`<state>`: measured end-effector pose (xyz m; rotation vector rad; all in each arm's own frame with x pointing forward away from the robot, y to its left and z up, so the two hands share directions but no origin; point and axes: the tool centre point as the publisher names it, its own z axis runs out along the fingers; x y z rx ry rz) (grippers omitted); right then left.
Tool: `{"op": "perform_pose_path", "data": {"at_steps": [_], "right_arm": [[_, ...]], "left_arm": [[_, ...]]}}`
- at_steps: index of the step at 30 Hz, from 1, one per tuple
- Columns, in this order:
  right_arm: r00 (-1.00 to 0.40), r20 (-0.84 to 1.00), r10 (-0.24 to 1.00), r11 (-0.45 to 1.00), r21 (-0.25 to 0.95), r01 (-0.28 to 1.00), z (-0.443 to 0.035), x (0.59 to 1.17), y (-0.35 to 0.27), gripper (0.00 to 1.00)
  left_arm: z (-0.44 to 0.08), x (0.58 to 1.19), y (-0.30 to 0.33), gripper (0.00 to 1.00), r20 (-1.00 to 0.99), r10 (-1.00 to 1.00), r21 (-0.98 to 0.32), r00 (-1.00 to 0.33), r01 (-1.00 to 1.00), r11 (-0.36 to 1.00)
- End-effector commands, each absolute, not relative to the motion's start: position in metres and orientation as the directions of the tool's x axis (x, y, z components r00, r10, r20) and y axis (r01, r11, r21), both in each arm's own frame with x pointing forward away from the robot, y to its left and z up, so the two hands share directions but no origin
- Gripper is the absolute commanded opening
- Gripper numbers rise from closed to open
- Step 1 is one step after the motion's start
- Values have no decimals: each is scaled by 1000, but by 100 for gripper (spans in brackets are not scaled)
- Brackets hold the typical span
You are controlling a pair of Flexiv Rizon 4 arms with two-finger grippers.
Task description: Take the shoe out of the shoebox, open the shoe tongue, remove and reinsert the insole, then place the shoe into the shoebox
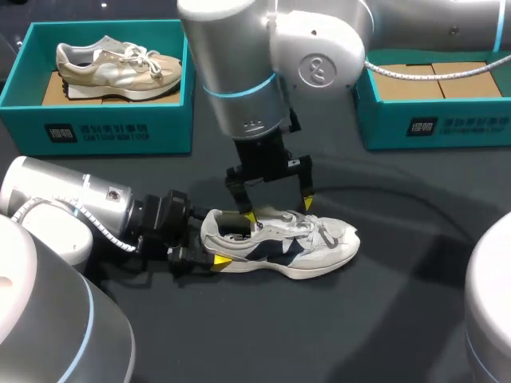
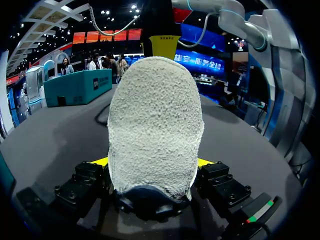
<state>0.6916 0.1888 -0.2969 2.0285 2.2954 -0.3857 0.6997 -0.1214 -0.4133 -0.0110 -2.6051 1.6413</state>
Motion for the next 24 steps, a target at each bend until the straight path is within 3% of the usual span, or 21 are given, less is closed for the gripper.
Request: {"op": "perform_pose_path", "data": {"at_steps": [1, 24], "right_arm": [[-130, -294, 947, 86, -157, 984, -304, 691, 201, 100], [-81, -399, 914, 25, -144, 989, -323, 694, 214, 100]], "left_arm": [[-418, 702, -126, 0, 49, 36, -900, -998, -28, 435], [-418, 702, -126, 0, 49, 36, -900, -998, -28, 435]]}}
